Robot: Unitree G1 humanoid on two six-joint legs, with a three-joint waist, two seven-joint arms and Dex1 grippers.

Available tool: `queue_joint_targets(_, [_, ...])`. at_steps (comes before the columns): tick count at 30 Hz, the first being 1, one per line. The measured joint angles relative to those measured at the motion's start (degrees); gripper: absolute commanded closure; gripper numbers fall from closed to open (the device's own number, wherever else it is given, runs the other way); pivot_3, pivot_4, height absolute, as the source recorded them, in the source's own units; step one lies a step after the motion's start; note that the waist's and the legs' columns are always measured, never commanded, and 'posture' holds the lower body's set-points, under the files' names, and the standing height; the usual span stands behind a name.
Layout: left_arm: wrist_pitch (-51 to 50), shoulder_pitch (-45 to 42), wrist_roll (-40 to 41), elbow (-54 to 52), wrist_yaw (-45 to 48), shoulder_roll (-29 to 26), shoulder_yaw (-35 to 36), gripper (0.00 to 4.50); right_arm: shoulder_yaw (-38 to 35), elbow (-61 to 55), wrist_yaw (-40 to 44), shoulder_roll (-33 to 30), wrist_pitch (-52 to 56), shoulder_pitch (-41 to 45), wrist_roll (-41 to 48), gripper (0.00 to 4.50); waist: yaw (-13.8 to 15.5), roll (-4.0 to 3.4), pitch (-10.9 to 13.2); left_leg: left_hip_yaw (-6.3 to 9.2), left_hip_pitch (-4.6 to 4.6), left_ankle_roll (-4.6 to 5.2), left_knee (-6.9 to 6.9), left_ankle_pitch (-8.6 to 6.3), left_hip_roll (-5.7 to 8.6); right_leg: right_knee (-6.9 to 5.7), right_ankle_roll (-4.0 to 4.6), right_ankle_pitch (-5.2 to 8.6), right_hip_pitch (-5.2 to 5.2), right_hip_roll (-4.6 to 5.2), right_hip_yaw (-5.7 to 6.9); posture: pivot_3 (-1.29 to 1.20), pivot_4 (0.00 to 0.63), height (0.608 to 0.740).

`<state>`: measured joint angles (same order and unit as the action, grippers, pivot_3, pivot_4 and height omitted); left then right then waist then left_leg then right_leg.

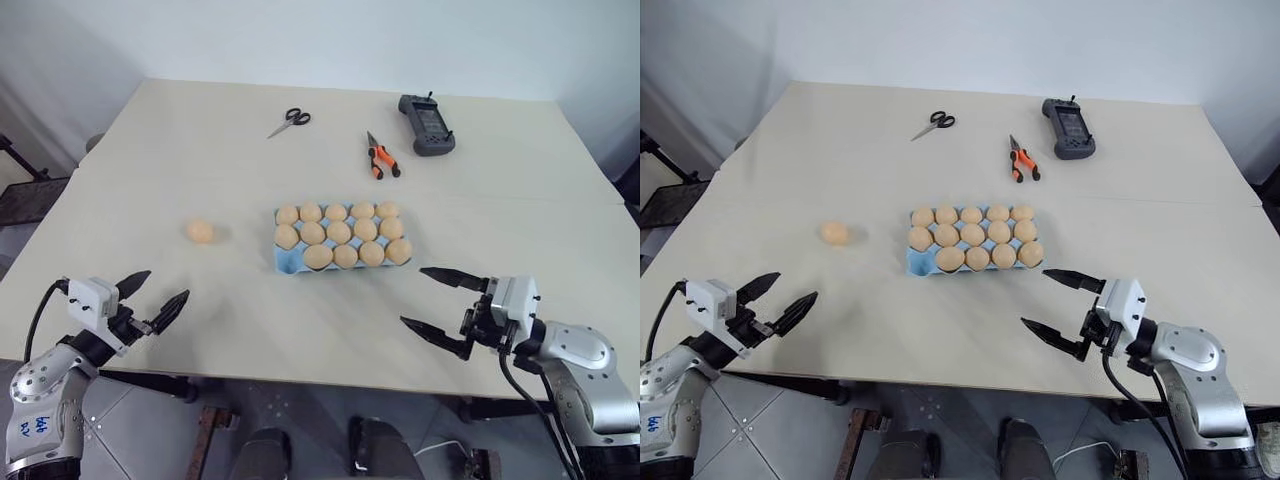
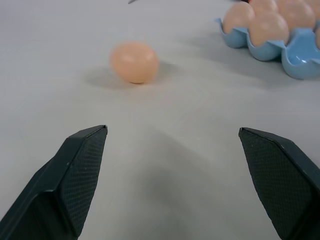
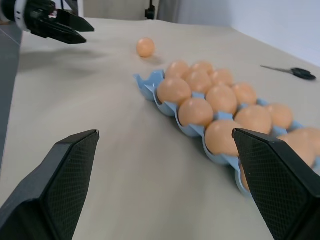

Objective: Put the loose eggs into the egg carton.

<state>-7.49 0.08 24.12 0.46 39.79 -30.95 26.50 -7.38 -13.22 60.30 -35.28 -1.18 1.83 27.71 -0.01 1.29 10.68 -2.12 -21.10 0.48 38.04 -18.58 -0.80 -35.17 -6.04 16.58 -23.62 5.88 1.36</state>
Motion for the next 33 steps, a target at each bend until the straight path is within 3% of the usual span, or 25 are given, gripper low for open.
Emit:
queue_joint_targets(4, [-0.9,-10.3,-1.3,3.2,-4.1,0.1,-2.8,0.01,0.8,0.1,0.2,0.0,0.3,2.6,0.1,0.00,0.2,0.00,0.0,-0.03,0.00,0.02,0.05,0.10,0.04,0.02,0.01,-0.16,0.05,0.02,0.10,0.00,0.150,0.740])
queue_joint_targets(10, [0.2,-27.5,-8.3,18.5,-9.4,0.2,-9.6,0.01,2.4,0.0,0.2,0.2,1.6,4.4,0.2,0.00,-0.1,0.00,0.0,-0.28,0.00,-0.06,0.06,0.11,0.02,-0.10,-0.11,-0.27,-0.03,-0.01,1.01,0.00,0.150,0.740])
queue_joint_targets(20, [1.1,-33.9,-12.8,32.2,-13.9,3.1,-13.6,0.01,2.6,-1.0,-1.5,0.8,2.9,4.3,0.2,0.00,0.1,0.01,0.0,-0.75,-0.10,-0.06,0.14,0.05,0.02,-0.28,-0.23,-0.34,-0.15,0.20,2.02,0.00,0.150,0.740])
queue_joint_targets(24, [0.0,-33.9,-12.8,32.3,-13.2,3.2,-14.0,0.86,2.6,-1.1,-2.2,0.9,3.0,4.4,0.2,0.00,0.2,0.01,0.0,-0.85,-0.09,0.00,0.23,0.02,0.08,-0.28,-0.25,-0.35,-0.13,0.61,2.44,0.00,0.150,0.740])
queue_joint_targets(28, [0.1,-33.9,-12.8,32.3,-13.0,3.2,-14.0,2.10,2.6,-1.1,-2.5,0.9,3.4,4.4,0.2,0.00,0.1,0.01,0.0,-0.86,-0.07,-0.01,0.24,0.02,0.07,-0.30,-0.25,-0.35,-0.13,0.65,2.50,0.00,0.150,0.740])
queue_joint_targets(33, [1.3,-33.1,-11.1,30.8,-7.5,3.1,-14.0,2.23,2.7,-1.1,-2.5,1.1,3.6,4.8,0.2,0.00,0.1,0.01,0.0,-0.86,-0.08,-0.01,0.23,0.02,0.07,-0.29,-0.25,-0.35,-0.13,0.64,2.54,0.00,0.150,0.740])
